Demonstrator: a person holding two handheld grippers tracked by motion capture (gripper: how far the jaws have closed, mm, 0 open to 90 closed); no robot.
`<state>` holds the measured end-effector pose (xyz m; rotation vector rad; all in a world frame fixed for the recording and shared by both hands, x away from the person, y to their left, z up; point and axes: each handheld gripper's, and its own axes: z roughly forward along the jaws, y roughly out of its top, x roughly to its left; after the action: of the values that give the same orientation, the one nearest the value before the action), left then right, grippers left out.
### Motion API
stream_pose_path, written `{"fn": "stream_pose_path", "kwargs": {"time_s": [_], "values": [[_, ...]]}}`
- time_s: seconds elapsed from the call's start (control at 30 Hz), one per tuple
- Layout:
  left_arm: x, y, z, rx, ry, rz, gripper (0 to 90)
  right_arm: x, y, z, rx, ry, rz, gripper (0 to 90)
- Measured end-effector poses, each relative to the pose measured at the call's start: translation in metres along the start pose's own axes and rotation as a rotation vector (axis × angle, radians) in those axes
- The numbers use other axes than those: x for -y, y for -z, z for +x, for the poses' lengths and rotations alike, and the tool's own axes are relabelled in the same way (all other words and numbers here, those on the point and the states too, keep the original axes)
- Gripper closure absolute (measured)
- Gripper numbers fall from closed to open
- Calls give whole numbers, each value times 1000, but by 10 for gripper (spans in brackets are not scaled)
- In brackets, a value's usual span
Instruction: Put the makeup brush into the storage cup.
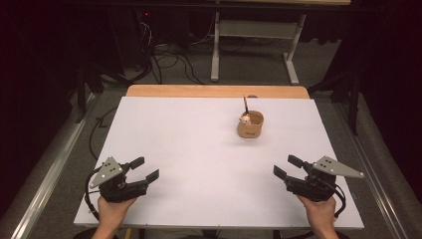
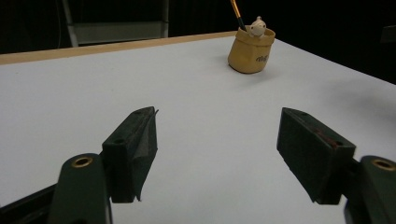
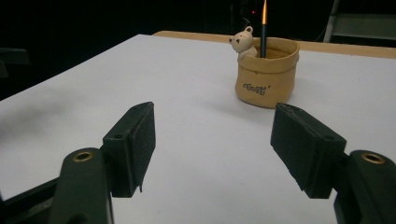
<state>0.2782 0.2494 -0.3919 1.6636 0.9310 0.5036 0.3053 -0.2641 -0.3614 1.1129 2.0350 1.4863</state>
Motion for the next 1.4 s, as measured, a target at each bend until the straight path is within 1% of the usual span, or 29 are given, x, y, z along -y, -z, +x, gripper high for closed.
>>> {"fn": "stream_pose_path", "kwargs": {"time_s": [0.27, 0.3, 0.37, 0.63, 0.8, 0.93, 1.1, 1.4], "values": [[0, 0, 0, -1, 2, -2, 294, 5, -2, -3, 11, -8, 4, 330], [0, 0, 0, 0, 4, -5, 294, 5, -3, -4, 6, -13, 1, 330], [-1, 0, 0, 2, 2, -4, 294, 7, -3, -5, 10, -23, 2, 328], [-1, 0, 0, -3, 7, -8, 294, 11, -5, -9, 17, -18, -1, 330], [-1, -1, 1, -4, 3, -4, 294, 13, -6, -10, 23, -24, 0, 327], [-1, -2, 1, -5, 1, -1, 294, 15, -8, -12, 31, -21, 2, 327], [-2, -2, 1, -6, 2, -2, 294, 17, -8, -12, 44, -6, -1, 327], [-2, -2, 1, -7, 3, -3, 294, 19, -10, -14, 63, -8, 9, 326]]}}
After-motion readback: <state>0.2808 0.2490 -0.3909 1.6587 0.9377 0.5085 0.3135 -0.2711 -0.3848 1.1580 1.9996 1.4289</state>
